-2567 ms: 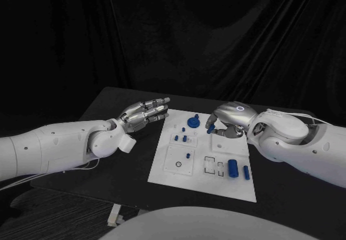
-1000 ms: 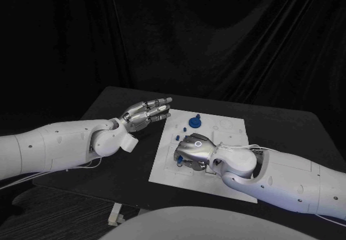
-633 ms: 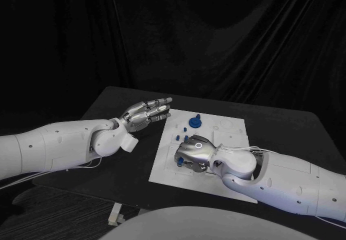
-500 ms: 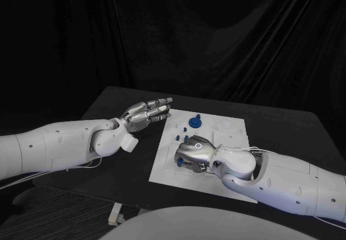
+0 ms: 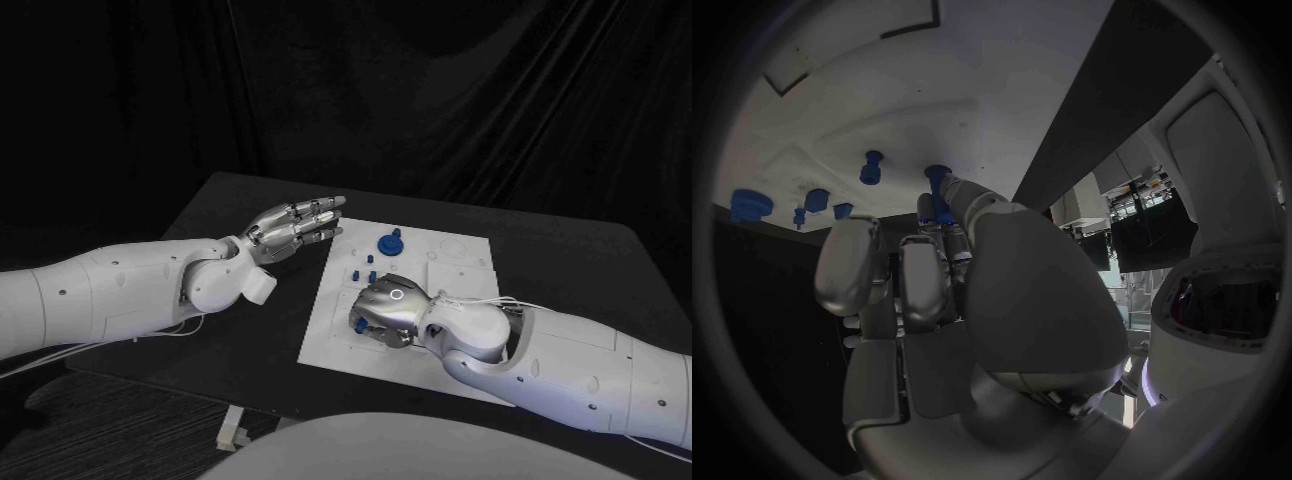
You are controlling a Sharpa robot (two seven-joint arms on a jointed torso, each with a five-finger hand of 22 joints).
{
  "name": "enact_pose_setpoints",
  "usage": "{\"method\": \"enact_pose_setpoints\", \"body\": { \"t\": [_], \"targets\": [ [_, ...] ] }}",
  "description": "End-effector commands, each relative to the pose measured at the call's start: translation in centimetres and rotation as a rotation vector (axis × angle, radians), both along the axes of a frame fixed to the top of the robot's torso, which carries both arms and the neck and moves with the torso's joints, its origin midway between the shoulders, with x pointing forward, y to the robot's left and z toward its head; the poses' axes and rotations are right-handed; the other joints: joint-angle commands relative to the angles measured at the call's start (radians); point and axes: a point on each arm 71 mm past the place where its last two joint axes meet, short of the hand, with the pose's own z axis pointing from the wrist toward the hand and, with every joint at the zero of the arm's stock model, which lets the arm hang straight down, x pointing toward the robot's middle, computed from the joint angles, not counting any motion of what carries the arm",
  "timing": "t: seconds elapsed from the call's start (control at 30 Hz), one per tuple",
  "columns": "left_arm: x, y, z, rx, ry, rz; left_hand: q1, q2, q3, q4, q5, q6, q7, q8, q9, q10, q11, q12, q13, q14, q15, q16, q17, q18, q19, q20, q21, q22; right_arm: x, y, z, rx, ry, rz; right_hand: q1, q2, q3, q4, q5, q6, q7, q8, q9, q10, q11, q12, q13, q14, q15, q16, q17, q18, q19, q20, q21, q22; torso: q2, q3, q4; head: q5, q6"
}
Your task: Assemble the parts on the task board
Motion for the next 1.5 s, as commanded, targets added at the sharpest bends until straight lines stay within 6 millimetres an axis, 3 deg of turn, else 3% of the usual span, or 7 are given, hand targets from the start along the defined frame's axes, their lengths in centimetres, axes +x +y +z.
{"method": "enact_pose_setpoints", "body": {
  "t": [0.03, 0.33, 0.53, 0.6, 0.7, 1.3, 1.5],
  "targets": [
    [0.0, -0.2, 0.0, -0.018, -0.003, -0.012, -0.002, 0.009, 0.009, -0.001, 0.003, -0.001, 0.006, 0.003, 0.001, -0.001, 0.004, 0.002, 0.001, -0.002, 0.001, 0.006, 0.001, 0.018, -0.001, 0.007, 0.004, -0.001, -0.2, -0.1, -0.6, -0.016, 0.003, -0.002, -0.002, 0.0, 0.007, -0.003, -0.004, -0.009, 0.0, -0.004, -0.001, 0.023, -0.017, 0.005, 0.0, 0.022, -0.001, 0.003, 0.001, 0.005, -0.004, 0.0, 0.007, 0.153, 0.0, -0.0002, 0.0, 0.001, 0.0],
    [0.0, -0.2, 0.0, -0.017, 0.001, -0.014, -0.004, 0.011, 0.011, -0.001, 0.003, 0.011, 0.012, 0.006, 0.002, -0.001, 0.005, 0.003, 0.001, -0.002, 0.002, 0.006, 0.001, 0.018, -0.001, 0.007, 0.004, -0.001, -0.2, -0.3, -1.2, -0.057, 0.022, -0.024, -0.06, -0.033, 0.006, 0.009, -0.041, -0.126, 0.009, -0.033, -0.027, -0.093, 0.01, -0.048, -0.007, -0.004, 0.022, -0.031, -0.054, 0.013, -0.028, 0.013, -0.051, 0.138, 0.0, 0.0, 0.0, 0.003, 0.0],
    [-0.1, -0.1, -0.1, -0.016, 0.002, -0.013, -0.004, 0.011, 0.011, -0.001, 0.003, 0.009, 0.012, 0.006, 0.002, -0.002, 0.005, 0.002, 0.001, -0.002, 0.002, 0.006, 0.001, 0.018, -0.001, 0.007, 0.004, -0.001, -0.1, -0.6, -1.4, -0.083, 0.031, -0.035, -0.082, -0.033, -0.073, -0.001, -0.062, -0.317, -0.058, -0.031, -0.075, -0.305, 0.029, -0.044, -0.005, -0.025, 0.009, -0.051, -0.088, 0.022, -0.047, 0.011, -0.092, 0.128, 0.0, -0.0002, 0.0, 0.004, 0.0],
    [0.0, -0.1, -0.1, -0.015, 0.002, -0.012, -0.004, 0.011, 0.012, -0.001, 0.003, 0.009, 0.012, 0.006, 0.002, -0.001, 0.005, 0.003, 0.001, -0.002, 0.002, 0.006, 0.001, 0.018, -0.001, 0.007, 0.003, -0.002, -0.1, -0.7, -1.5, -0.086, 0.032, -0.037, -0.046, -0.033, -0.159, 0.03, -0.06, -0.505, -0.122, -0.039, -0.09, -0.425, 0.02, -0.038, -0.003, -0.031, 0.001, -0.059, -0.101, 0.024, -0.051, 0.004, -0.108, 0.125, -0.001, -0.0002, -0.0002, 0.004, 0.0],
    [0.0, -0.1, -0.2, -0.014, 0.003, -0.011, -0.004, 0.011, 0.012, -0.001, 0.003, 0.009, 0.012, 0.006, 0.002, -0.001, 0.005, 0.003, 0.001, -0.002, 0.002, 0.006, 0.001, 0.018, -0.001, 0.007, 0.003, -0.002, -0.1, -0.9, -1.5, -0.085, 0.032, -0.038, -0.003, -0.049, -0.195, 0.091, -0.056, -0.563, -0.131, -0.043, -0.094, -0.468, 0.022, -0.028, -0.002, -0.036, 0.002, -0.065, -0.111, 0.025, -0.054, 0.005, -0.122, 0.123, -0.001, -0.0002, -0.0002, 0.004, 0.0],
    [-0.2, 0.1, -0.3, -0.012, 0.004, -0.005, -0.005, 0.009, 0.012, -0.002, 0.003, 0.009, 0.01, 0.006, 0.002, -0.002, 0.005, 0.003, 0.001, -0.003, 0.002, 0.006, 0.001, 0.018, -0.001, 0.007, 0.004, -0.001, 2.5, -4.2, 6.2, 0.153, -0.124, -0.07, 0.026, -0.076, -0.227, 0.185, -0.075, -0.568, -0.142, -0.041, -0.093, -0.504, 0.015, 0.005, -0.001, -0.033, -0.001, -0.058, -0.1, 0.025, -0.051, 0.003, -0.124, 0.125, -0.001, 0.0003, 0.0001, 0.009, 0.0],
    [-0.1, 0.1, -0.3, -0.012, 0.003, -0.003, -0.005, 0.009, 0.012, -0.002, 0.002, 0.008, 0.009, 0.006, 0.002, -0.002, 0.005, 0.003, 0.001, -0.003, 0.002, 0.006, 0.001, 0.018, 0.0, 0.007, 0.004, 0.0, 4.8, -6.6, 11.3, 0.236, -0.078, -0.188, -0.011, -0.049, -0.211, 0.181, -0.086, -0.446, -0.104, -0.018, -0.08, -0.456, 0.015, 0.067, 0.005, -0.025, -0.003, -0.046, -0.086, 0.025, -0.046, 0.0, -0.124, 0.126, -0.001, 0.0, 0.0001, -0.002, 0.0]
  ]
}}
